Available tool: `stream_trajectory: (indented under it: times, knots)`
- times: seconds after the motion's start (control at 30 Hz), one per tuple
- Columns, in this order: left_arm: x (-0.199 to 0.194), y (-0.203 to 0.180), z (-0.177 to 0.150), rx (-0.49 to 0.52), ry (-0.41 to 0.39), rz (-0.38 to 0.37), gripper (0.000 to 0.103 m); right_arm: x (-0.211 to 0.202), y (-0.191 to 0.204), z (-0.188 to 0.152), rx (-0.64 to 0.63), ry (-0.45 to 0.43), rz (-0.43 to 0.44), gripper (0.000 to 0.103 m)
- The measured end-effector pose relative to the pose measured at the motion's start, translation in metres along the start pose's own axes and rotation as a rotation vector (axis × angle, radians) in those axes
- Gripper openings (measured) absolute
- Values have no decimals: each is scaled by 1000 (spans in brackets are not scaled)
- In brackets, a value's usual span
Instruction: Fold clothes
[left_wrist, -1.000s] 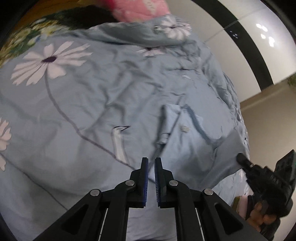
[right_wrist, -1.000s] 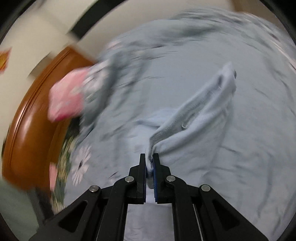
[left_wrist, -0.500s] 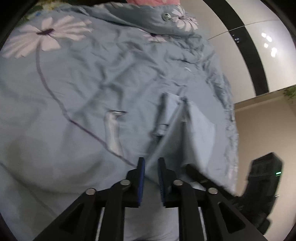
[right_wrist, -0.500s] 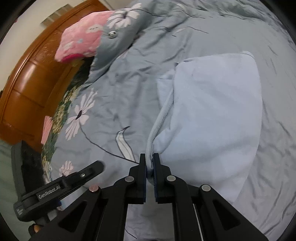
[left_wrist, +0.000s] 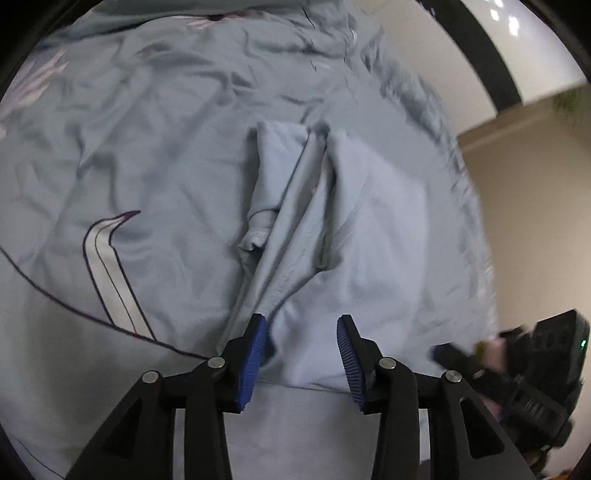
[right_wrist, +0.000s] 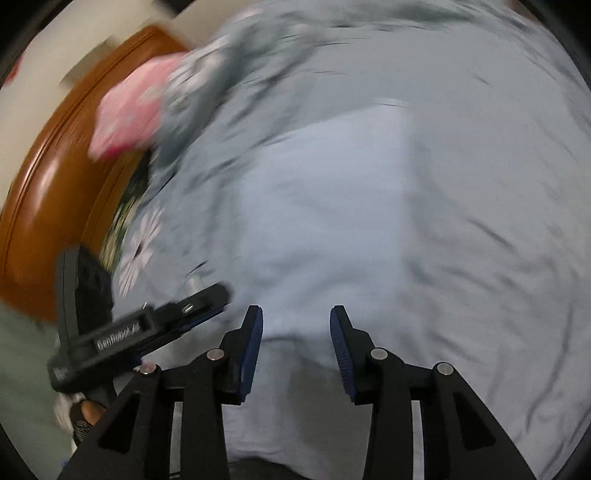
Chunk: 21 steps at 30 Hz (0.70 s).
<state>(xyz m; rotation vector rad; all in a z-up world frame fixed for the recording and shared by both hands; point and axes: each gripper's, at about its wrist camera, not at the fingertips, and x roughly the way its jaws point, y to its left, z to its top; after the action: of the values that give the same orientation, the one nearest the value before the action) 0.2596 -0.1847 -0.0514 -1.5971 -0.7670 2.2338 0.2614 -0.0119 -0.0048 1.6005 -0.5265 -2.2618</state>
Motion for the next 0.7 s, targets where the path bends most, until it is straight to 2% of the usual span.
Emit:
stream_trajectory:
  times: [0.03, 0.1, 0.13, 0.17, 0.2, 0.27, 0.5, 0.67, 0.7]
  knots:
    - [2, -2, -1, 16, 3, 26, 40, -3, -15, -2, 45, -2, -5, 39]
    - [6, -4, -2, 49, 7, 80, 26, -4, -42, -9, 121, 4, -5, 39]
    - [9, -5, -3, 65, 13, 135, 18, -3, -48, -12, 140, 12, 2, 39]
    - [13, -4, -3, 77, 18, 201, 16, -1, -53, -15, 152, 21, 10, 39]
    - [15, -1, -4, 71, 22, 230, 16, 2, -56, -19, 161, 32, 24, 39]
    - [11, 8, -4, 15, 16, 185, 16, 10, -57, -24, 165, 52, 58, 39]
    - [-43, 33, 2, -107, -109, 59, 17, 37, -69, -33, 226, 79, 110, 40]
    - [-66, 51, 11, -213, -169, -12, 17, 46, -64, -40, 266, 72, 215, 40]
    - [-67, 51, 12, -220, -174, -20, 17, 46, -62, -40, 260, 69, 212, 31]
